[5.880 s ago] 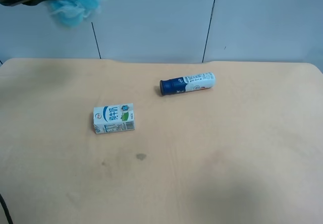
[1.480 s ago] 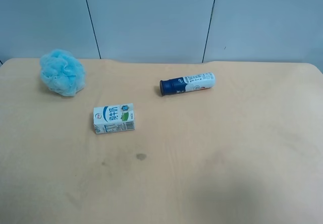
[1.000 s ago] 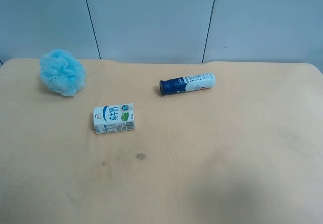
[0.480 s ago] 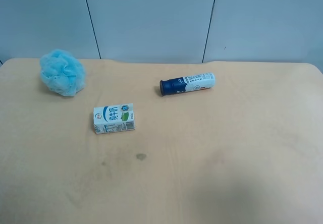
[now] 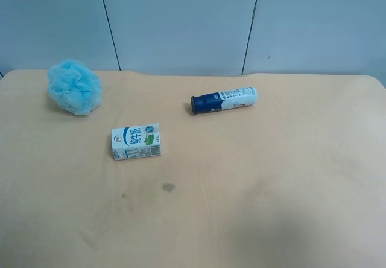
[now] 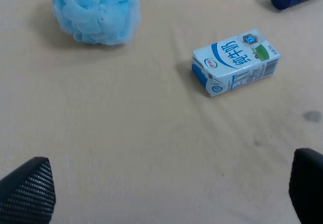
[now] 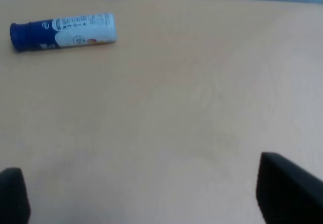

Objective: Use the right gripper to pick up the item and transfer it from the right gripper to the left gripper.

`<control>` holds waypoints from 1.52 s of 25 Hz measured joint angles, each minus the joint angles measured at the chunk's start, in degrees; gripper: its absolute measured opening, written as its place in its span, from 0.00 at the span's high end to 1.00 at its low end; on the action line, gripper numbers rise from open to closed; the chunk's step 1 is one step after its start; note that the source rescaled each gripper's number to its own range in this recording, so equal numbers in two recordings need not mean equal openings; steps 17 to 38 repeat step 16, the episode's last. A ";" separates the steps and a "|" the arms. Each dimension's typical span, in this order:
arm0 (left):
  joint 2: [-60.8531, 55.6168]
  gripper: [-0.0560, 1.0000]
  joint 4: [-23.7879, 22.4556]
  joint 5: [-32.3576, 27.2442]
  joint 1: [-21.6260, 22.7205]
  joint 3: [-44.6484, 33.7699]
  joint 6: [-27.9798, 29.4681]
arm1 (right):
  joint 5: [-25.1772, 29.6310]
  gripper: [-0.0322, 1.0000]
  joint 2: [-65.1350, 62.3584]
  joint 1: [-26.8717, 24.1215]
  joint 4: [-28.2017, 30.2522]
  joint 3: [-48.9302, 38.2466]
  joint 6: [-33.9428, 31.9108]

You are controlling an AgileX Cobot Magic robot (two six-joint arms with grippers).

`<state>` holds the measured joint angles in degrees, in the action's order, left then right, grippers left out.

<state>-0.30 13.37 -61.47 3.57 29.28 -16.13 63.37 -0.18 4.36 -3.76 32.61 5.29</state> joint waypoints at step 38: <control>0.00 0.02 -0.01 0.00 0.00 0.00 0.00 | 0.00 0.13 0.00 0.00 0.00 0.00 0.00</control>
